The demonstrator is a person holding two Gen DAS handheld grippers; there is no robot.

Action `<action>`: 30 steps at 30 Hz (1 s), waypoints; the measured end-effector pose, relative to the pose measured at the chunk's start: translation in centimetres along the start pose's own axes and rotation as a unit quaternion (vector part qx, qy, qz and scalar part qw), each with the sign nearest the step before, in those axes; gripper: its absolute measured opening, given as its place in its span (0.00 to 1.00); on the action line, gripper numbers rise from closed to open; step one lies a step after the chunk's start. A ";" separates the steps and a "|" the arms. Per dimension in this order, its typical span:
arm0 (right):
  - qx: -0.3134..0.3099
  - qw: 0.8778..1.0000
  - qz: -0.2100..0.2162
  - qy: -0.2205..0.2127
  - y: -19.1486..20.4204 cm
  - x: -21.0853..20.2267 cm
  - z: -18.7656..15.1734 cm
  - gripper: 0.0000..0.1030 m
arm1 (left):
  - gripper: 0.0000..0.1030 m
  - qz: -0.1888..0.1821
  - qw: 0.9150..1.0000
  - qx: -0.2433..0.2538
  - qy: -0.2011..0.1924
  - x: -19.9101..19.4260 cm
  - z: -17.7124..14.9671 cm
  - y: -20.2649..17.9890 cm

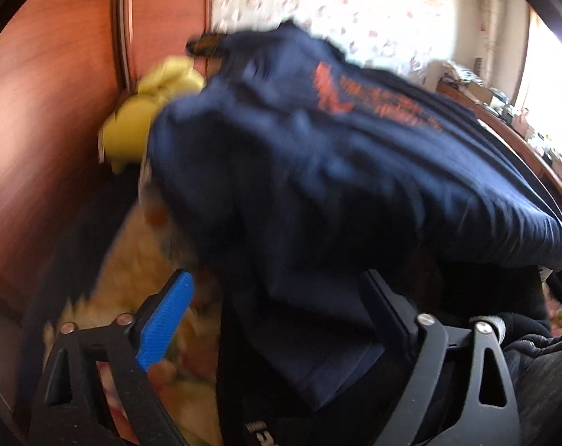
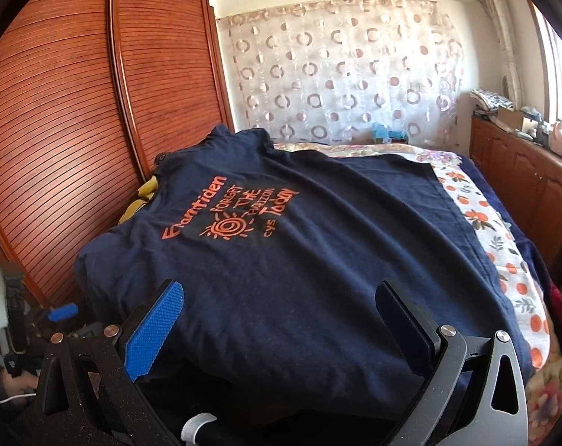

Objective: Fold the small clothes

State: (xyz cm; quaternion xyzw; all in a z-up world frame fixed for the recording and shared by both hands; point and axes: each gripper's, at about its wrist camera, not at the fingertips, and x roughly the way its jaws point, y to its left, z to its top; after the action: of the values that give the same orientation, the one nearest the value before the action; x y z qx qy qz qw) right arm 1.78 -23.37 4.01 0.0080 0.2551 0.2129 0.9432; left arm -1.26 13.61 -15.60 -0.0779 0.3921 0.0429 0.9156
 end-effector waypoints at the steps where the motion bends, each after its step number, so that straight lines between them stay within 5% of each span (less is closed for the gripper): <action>1: -0.001 1.000 0.001 0.001 0.0 0.0 -0.1 1.00 | 0.80 -0.005 1.000 -0.012 0.018 0.5 -0.5 0.3; 8: -0.008 1.000 -0.005 -0.009 0.3 -0.4 -0.2 1.00 | 0.68 -0.036 0.996 -0.046 0.068 2.1 -3.1 0.3; 19: -0.015 1.000 -0.009 -0.011 1.3 0.3 -0.2 1.00 | 0.67 -0.070 0.984 -0.109 0.119 3.0 -3.8 0.7; 24: -0.015 1.000 -0.008 -0.008 1.3 0.3 -0.2 1.00 | 0.51 -0.095 0.982 -0.119 0.115 2.9 -3.3 0.5; 30: -0.015 1.000 -0.007 -0.012 1.2 0.2 -0.1 1.00 | 0.09 -0.111 0.982 -0.112 0.103 2.4 -2.7 1.1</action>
State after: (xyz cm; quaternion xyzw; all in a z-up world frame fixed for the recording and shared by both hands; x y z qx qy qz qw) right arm 1.37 -22.24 3.97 -0.0050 0.2401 0.2103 0.9477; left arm -1.68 14.26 -19.28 -0.2270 0.4661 -0.0240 0.8548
